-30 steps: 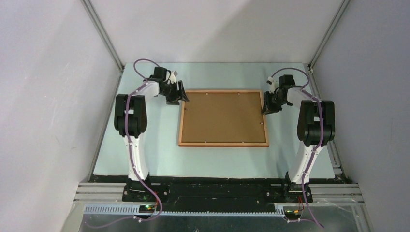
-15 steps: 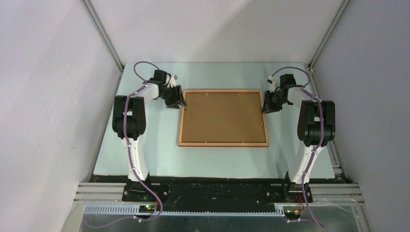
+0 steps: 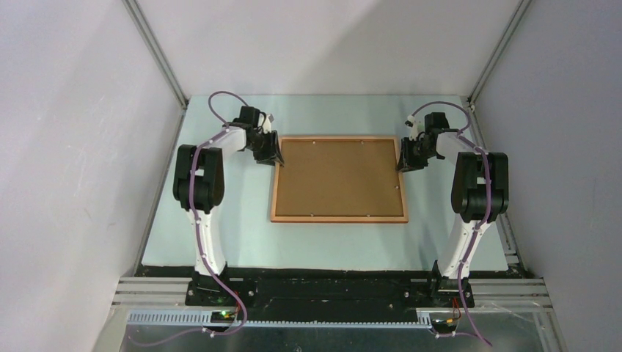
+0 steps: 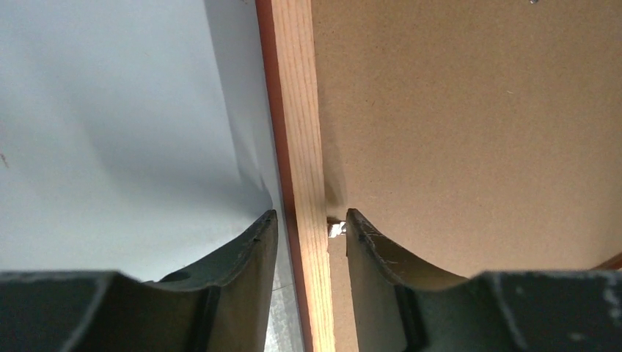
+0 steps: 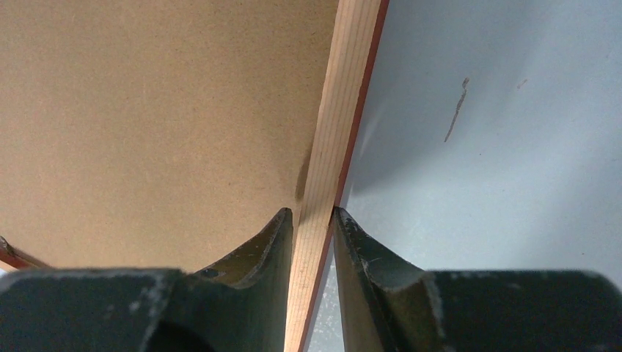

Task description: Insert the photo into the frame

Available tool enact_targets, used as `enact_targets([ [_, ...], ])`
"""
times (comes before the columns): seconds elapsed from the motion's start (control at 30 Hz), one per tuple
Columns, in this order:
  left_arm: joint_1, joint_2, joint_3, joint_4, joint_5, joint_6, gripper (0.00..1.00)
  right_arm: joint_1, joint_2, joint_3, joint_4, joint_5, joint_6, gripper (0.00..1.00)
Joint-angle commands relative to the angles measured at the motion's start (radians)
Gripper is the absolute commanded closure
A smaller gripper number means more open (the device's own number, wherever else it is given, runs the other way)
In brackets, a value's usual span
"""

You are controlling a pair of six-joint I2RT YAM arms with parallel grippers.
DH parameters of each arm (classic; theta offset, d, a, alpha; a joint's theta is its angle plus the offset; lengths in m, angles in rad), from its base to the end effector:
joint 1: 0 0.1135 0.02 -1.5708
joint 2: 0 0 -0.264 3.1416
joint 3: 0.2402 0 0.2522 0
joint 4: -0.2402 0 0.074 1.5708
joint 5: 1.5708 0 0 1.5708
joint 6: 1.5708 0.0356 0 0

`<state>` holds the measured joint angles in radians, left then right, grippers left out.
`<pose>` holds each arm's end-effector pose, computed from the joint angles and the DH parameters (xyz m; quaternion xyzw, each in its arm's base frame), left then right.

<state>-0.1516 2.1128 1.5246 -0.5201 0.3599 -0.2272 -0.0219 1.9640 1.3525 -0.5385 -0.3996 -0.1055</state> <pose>0.4342 -0.0790 0.1576 0.0048 0.9585 -0.2136 0.1887 0.4000 0.0051 0.1684 -0.0815 0.9559 0.1807 0.2166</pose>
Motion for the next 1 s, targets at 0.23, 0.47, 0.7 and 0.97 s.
enact_targets([
  [0.23, -0.028, -0.033, -0.015, -0.022, -0.086, 0.035, 0.61, -0.008, -0.026, 0.015, 0.009, -0.025, -0.002, 0.70],
  [0.47, -0.034, -0.037, -0.027, -0.027, -0.089, 0.049, 0.63, -0.010, -0.026, 0.013, 0.013, -0.027, 0.001, 0.70],
  [0.7, -0.043, -0.039, -0.027, -0.050, -0.108, 0.083, 0.66, -0.012, -0.025, 0.013, 0.016, -0.025, 0.004, 0.71],
  [0.97, -0.045, -0.049, -0.032, -0.074, -0.124, 0.117, 0.71, -0.013, -0.024, 0.013, 0.020, -0.025, 0.004, 0.72],
])
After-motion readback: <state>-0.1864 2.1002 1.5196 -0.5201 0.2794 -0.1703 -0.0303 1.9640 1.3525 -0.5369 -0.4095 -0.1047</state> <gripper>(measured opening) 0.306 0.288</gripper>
